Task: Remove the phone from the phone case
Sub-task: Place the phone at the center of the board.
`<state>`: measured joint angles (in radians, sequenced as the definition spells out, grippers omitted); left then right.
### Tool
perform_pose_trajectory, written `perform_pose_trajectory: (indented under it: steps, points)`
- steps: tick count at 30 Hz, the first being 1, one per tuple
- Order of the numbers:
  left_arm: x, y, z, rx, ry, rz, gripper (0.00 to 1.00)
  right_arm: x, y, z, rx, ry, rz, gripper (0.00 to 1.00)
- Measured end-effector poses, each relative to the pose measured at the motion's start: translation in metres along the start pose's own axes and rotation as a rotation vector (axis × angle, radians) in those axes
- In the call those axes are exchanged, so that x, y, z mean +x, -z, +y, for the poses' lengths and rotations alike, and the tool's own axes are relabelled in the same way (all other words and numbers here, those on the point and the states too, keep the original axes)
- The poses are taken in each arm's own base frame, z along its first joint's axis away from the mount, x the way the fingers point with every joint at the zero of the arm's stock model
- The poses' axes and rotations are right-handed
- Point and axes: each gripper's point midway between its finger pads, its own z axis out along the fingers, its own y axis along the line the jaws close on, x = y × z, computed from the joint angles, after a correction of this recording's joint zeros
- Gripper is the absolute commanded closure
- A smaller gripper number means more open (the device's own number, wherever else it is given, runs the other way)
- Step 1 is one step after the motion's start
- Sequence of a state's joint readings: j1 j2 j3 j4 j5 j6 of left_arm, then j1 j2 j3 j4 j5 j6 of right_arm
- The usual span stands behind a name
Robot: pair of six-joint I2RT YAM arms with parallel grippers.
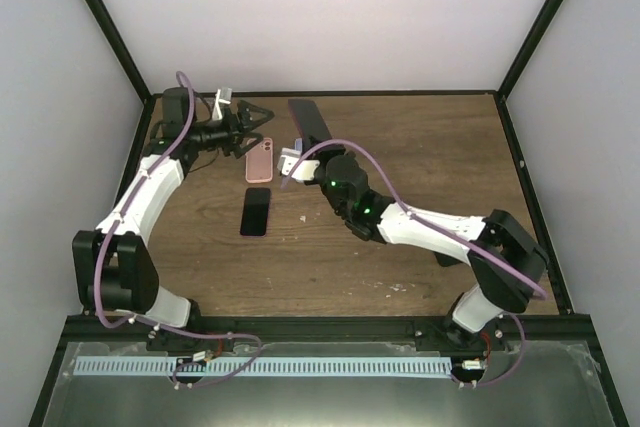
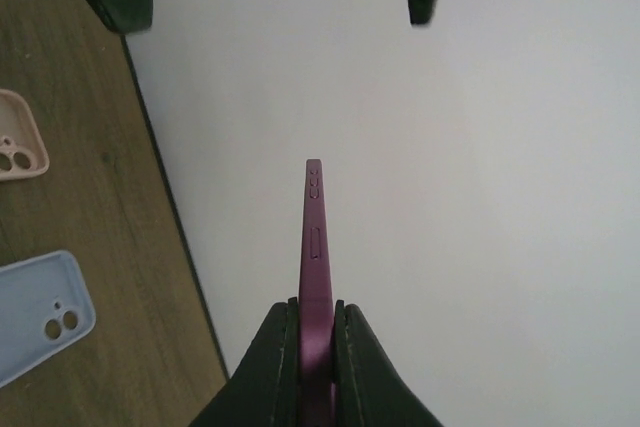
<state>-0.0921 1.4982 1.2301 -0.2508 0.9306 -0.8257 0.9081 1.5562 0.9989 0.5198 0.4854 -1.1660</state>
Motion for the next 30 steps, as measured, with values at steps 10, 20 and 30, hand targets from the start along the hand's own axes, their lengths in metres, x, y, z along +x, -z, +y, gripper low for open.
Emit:
perform_pose_trajectory:
  steps: [10, 20, 30]
  points:
    - [0.010, -0.001, -0.010, 0.082, 0.089, 0.017, 0.19, -0.044, 0.012, -0.004, 0.124, 0.084, -0.082, 0.99]
    - [0.012, -0.005, -0.022, 0.122, 0.118, 0.030, 0.48, -0.057, 0.012, 0.018, 0.121, 0.149, -0.094, 0.99]
    - [0.021, -0.012, -0.028, 0.130, 0.124, 0.057, 0.78, -0.066, 0.017, 0.013, 0.152, 0.157, -0.109, 0.95]
